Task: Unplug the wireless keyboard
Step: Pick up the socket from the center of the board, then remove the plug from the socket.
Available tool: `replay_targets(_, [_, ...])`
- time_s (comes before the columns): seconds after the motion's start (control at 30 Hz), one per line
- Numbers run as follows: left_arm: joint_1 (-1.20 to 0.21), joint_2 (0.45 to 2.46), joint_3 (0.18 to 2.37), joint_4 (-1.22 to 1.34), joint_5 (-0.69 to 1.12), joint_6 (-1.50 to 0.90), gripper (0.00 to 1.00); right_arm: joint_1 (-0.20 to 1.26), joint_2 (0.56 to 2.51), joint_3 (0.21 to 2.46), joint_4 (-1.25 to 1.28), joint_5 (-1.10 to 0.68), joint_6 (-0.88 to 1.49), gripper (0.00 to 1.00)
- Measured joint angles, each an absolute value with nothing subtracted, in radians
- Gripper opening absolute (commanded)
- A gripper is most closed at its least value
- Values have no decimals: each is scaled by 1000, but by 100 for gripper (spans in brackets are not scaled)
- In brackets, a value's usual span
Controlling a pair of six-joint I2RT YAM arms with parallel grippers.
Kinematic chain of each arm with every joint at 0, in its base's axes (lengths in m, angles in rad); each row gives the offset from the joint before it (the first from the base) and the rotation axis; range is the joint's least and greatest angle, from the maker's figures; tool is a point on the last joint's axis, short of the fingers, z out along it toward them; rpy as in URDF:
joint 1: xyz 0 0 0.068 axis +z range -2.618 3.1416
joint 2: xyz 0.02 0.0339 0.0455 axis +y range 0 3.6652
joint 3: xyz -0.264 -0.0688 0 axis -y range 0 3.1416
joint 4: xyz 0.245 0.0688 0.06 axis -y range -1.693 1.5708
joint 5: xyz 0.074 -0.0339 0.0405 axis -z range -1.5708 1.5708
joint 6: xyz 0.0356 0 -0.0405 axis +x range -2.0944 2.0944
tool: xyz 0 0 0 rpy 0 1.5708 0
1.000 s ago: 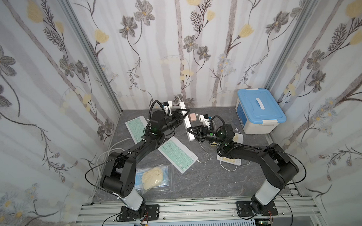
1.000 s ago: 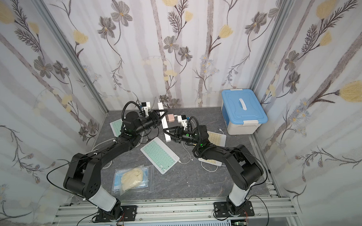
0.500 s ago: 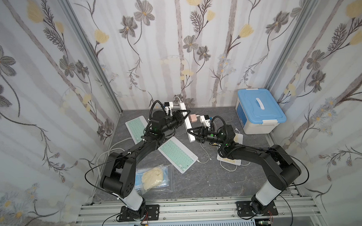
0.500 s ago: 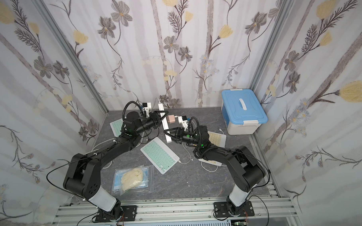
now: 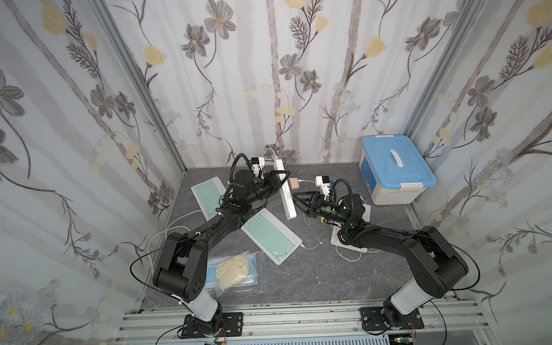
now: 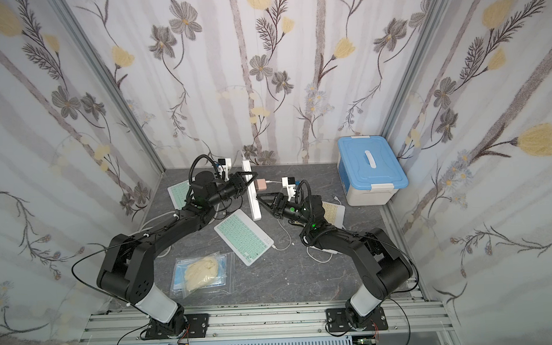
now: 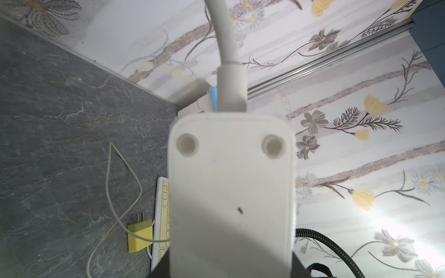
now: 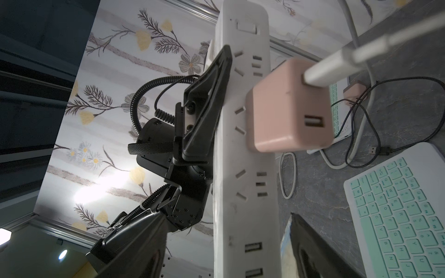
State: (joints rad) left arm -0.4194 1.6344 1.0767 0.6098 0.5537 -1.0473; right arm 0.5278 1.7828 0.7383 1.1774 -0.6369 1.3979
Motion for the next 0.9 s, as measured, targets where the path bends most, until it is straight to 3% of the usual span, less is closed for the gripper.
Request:
replay_targets(0.3, [-451,1634,1082,606,553,-1047,0,531,1855,714,1402,-472,1520,77])
replay_targets(0.57, [-459,1635,1083,606,542,-1048,0,531,1888,717,1452,-387,1574,65])
replay_targets(0.73, [-464,1636,1087,611,542,-1049,0,531,1928,775,1466,-382,1581,62])
replay_targets(0.9, [-466,1638,1088,622,542,-1060,0,531,1955,796,1471,-382,1583,45])
